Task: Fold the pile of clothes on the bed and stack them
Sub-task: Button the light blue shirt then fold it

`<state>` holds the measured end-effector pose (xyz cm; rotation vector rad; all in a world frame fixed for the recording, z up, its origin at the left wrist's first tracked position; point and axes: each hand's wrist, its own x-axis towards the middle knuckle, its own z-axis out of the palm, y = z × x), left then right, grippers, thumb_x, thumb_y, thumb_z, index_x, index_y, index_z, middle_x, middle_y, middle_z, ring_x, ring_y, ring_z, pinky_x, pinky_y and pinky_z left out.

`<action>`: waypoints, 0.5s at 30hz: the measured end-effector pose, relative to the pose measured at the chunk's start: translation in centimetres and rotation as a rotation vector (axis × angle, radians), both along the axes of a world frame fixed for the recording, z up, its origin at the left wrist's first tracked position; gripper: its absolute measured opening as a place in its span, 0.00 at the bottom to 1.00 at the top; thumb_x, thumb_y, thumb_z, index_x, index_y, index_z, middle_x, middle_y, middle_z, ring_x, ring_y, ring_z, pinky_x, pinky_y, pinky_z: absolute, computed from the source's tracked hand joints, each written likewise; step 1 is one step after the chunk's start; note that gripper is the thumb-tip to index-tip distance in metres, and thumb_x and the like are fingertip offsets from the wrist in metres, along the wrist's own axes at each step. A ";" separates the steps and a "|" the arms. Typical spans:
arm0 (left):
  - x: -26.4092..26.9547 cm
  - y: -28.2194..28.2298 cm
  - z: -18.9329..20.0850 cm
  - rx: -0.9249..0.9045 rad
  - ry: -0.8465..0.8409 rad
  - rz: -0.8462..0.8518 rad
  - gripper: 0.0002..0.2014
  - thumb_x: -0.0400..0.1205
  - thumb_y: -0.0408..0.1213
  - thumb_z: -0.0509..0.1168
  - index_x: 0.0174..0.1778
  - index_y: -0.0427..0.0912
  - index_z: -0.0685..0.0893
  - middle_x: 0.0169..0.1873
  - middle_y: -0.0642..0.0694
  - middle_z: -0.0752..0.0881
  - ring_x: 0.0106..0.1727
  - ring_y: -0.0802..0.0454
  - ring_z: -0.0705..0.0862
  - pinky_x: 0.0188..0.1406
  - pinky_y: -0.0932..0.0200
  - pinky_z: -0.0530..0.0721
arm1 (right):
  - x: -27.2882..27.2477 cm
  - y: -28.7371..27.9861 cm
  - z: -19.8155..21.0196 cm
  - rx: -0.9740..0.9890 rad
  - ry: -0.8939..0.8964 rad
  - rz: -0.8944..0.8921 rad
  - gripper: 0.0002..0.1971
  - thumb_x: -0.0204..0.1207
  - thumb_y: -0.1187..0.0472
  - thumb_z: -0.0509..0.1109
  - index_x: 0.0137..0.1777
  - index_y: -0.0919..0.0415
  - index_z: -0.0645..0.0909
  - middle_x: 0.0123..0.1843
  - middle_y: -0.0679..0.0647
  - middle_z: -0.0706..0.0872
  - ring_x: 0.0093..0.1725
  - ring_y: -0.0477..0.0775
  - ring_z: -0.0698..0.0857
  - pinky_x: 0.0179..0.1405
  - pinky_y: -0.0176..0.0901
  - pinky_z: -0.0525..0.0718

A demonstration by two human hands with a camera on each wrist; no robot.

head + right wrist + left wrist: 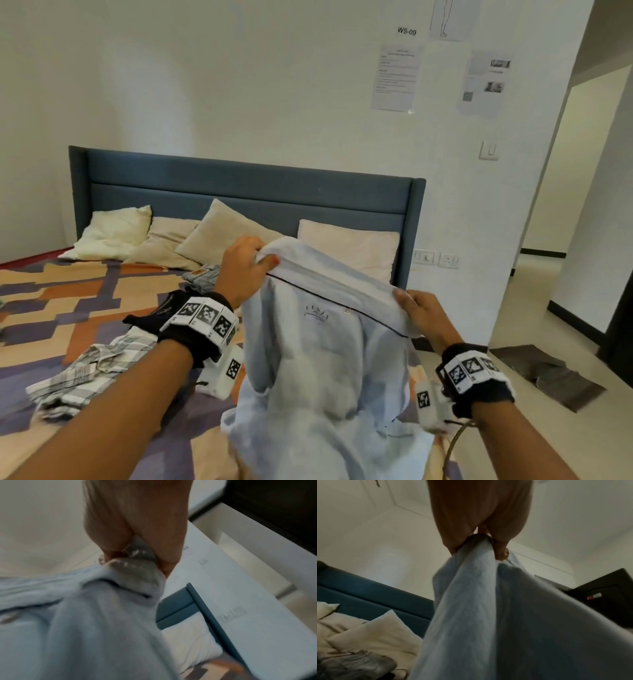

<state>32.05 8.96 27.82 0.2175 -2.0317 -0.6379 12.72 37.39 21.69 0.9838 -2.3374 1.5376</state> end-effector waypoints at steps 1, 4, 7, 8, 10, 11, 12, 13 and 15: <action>0.0 -0.1 -0.4 0.039 -0.028 -0.003 0.06 0.79 0.31 0.71 0.41 0.36 0.79 0.38 0.40 0.80 0.40 0.46 0.76 0.36 0.58 0.62 | 0.3 0.3 0.9 0.036 0.042 0.027 0.27 0.78 0.37 0.66 0.26 0.56 0.72 0.24 0.43 0.73 0.28 0.46 0.70 0.31 0.43 0.67; -0.3 -0.7 -1.8 0.151 -0.060 -0.072 0.07 0.78 0.28 0.70 0.49 0.40 0.80 0.46 0.39 0.84 0.47 0.42 0.80 0.43 0.58 0.70 | 1.1 0.9 1.8 0.004 -0.070 0.211 0.11 0.78 0.57 0.75 0.39 0.63 0.82 0.28 0.50 0.82 0.29 0.47 0.77 0.30 0.37 0.73; 0.0 -2.2 -3.4 0.198 -0.165 -0.161 0.21 0.74 0.26 0.74 0.57 0.52 0.79 0.53 0.40 0.83 0.55 0.43 0.81 0.51 0.55 0.78 | 0.8 2.5 0.8 -0.137 -0.300 0.256 0.16 0.70 0.69 0.80 0.56 0.68 0.82 0.33 0.58 0.88 0.31 0.50 0.85 0.32 0.39 0.83; 0.2 -2.7 -3.8 0.184 -0.231 -0.183 0.26 0.72 0.26 0.75 0.58 0.59 0.77 0.55 0.41 0.83 0.57 0.44 0.81 0.55 0.53 0.79 | 0.3 2.9 0.1 -0.208 -0.361 0.223 0.23 0.65 0.63 0.84 0.58 0.67 0.83 0.35 0.60 0.89 0.32 0.52 0.86 0.34 0.43 0.85; 0.7 -3.3 -4.8 0.136 -0.407 -0.205 0.32 0.72 0.27 0.76 0.61 0.66 0.74 0.58 0.42 0.82 0.60 0.46 0.80 0.61 0.51 0.79 | -0.4 3.5 -1.5 -0.368 -0.455 0.139 0.39 0.44 0.44 0.91 0.55 0.61 0.85 0.37 0.59 0.90 0.34 0.52 0.87 0.34 0.45 0.86; 0.9 -3.5 -5.3 0.101 -0.502 -0.206 0.33 0.72 0.27 0.76 0.64 0.65 0.75 0.60 0.43 0.82 0.62 0.46 0.80 0.63 0.51 0.79 | -0.8 3.6 -2.2 -0.434 -0.479 0.104 0.43 0.38 0.40 0.91 0.54 0.58 0.85 0.39 0.59 0.91 0.35 0.51 0.87 0.35 0.43 0.86; 1.0 -3.8 -5.8 0.060 -0.594 -0.190 0.31 0.73 0.29 0.76 0.67 0.60 0.77 0.62 0.43 0.82 0.64 0.46 0.79 0.63 0.52 0.78 | -0.8 3.5 -2.8 -0.462 -0.486 0.071 0.40 0.40 0.41 0.91 0.54 0.56 0.84 0.42 0.59 0.91 0.37 0.51 0.87 0.37 0.43 0.86; 1.1 -4.0 -6.3 0.012 -0.676 -0.156 0.27 0.74 0.31 0.75 0.68 0.55 0.80 0.63 0.43 0.82 0.65 0.46 0.80 0.63 0.53 0.78 | -0.7 3.4 -3.2 -0.446 -0.482 0.048 0.32 0.52 0.47 0.90 0.54 0.56 0.84 0.44 0.61 0.90 0.39 0.54 0.86 0.39 0.46 0.85; 1.0 -4.0 -7.3 -0.079 -0.793 -0.043 0.17 0.79 0.35 0.73 0.64 0.47 0.85 0.61 0.43 0.85 0.64 0.44 0.81 0.62 0.53 0.77 | -0.2 2.8 -3.8 -0.366 -0.457 -0.002 0.15 0.73 0.65 0.79 0.57 0.62 0.81 0.42 0.64 0.87 0.36 0.55 0.85 0.35 0.44 0.84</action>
